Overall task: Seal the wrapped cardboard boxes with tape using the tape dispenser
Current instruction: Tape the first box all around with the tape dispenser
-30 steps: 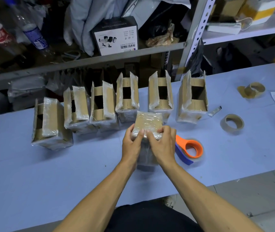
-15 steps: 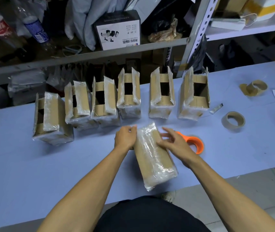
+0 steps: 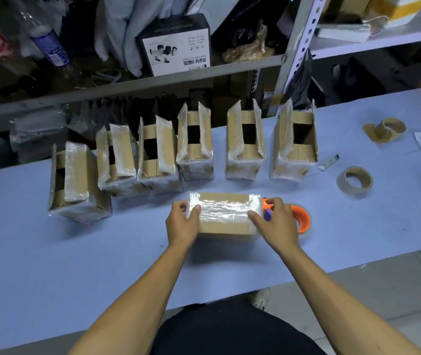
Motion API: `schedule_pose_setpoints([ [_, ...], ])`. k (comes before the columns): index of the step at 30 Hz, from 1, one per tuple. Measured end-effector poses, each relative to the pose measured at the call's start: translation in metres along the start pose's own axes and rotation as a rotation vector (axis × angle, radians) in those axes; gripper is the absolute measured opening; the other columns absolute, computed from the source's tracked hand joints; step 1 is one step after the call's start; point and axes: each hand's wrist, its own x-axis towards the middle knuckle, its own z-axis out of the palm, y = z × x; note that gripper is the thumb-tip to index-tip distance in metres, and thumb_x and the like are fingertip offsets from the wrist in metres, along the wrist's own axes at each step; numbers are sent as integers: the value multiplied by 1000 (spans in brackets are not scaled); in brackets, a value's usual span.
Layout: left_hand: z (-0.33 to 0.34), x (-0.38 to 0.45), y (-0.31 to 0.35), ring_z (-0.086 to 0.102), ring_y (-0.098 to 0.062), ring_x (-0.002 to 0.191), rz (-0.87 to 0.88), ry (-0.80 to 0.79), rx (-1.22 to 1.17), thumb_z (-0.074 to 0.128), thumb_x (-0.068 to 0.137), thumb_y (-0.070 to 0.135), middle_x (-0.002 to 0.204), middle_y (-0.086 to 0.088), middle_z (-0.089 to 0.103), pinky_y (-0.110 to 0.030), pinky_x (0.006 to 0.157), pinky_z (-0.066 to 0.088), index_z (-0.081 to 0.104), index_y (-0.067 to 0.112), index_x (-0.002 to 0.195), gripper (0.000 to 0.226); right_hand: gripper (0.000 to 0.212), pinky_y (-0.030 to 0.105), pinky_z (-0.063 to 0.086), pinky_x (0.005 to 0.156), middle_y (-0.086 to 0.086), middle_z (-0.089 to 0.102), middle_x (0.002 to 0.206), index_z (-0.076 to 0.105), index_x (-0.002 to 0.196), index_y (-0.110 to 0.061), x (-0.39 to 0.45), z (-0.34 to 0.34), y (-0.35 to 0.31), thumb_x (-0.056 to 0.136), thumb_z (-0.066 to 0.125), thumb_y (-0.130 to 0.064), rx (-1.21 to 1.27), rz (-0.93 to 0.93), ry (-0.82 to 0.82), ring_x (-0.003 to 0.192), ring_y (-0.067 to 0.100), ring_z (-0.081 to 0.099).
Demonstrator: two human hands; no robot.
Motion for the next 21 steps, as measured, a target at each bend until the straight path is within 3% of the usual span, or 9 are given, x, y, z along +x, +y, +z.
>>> schedule_pose_setpoints([
  [2, -3, 0, -5, 59, -10, 86, -74, -48, 4, 72, 91, 36, 119, -7, 63, -25, 69, 47, 48, 22, 115, 37, 41, 31, 46, 78, -9, 61, 104, 54, 114, -23, 0, 4, 3, 83, 75, -41, 237, 126, -107, 101, 18, 60],
  [4, -11, 3, -6, 60, -18, 100, -93, -140, 90, 75, 87, 37, 127, -9, 57, -32, 81, 50, 40, 22, 131, 59, 31, 24, 45, 73, -14, 63, 100, 57, 111, -25, 0, 8, 4, 86, 73, -33, 293, 96, -110, 98, 14, 61],
  [6, -19, 10, -3, 50, -24, 125, 6, -196, 240, 77, 82, 31, 144, -7, 41, -35, 101, 43, 31, 22, 148, 81, 22, 26, 48, 78, -13, 67, 103, 62, 109, -28, 7, 9, 2, 88, 69, -23, 339, 56, -115, 99, 14, 63],
  [8, -21, 14, 5, 43, -23, 133, 136, -315, 364, 77, 81, 28, 152, -2, 37, -33, 104, 40, 29, 25, 154, 87, 26, 33, 50, 92, -5, 68, 117, 65, 114, -27, 16, 8, -1, 91, 65, -15, 376, 45, -169, 109, 17, 62],
  [11, -13, 11, 14, 59, -16, 102, 185, -491, 486, 78, 81, 43, 122, 3, 64, -27, 81, 45, 48, 26, 143, 70, 49, 42, 42, 107, 7, 51, 140, 53, 140, -17, 26, 8, -6, 93, 64, -18, 287, 85, -151, 126, 23, 51],
  [14, -4, 4, 9, 63, -9, 83, 171, -645, 593, 77, 75, 54, 89, 12, 65, -24, 63, 43, 57, 27, 127, 62, 51, 44, 50, 96, 4, 58, 125, 49, 137, -20, 21, 10, -10, 90, 67, -21, 318, 135, -64, 104, 22, 59],
  [17, 0, 5, 4, 63, -9, 88, 34, -670, 466, 77, 72, 61, 99, 6, 67, -26, 67, 44, 59, 24, 110, 56, 46, 42, 52, 95, -1, 61, 122, 55, 132, -25, 18, 9, -7, 90, 68, -15, 349, 112, -147, 101, 19, 61],
  [19, 5, 9, 9, 59, -8, 101, -18, -573, 212, 75, 80, 59, 120, 6, 61, -25, 78, 46, 56, 23, 123, 59, 47, 37, 54, 92, 0, 62, 124, 57, 132, -27, 17, 8, -8, 89, 69, -12, 344, 76, -229, 100, 14, 63],
  [21, 17, 9, 17, 55, -11, 114, -43, -534, -27, 72, 88, 47, 131, 8, 49, -25, 88, 46, 45, 28, 142, 63, 48, 22, 55, 81, -1, 62, 124, 58, 133, -28, 15, 11, -9, 89, 68, -12, 335, 29, -322, 96, 3, 64],
])
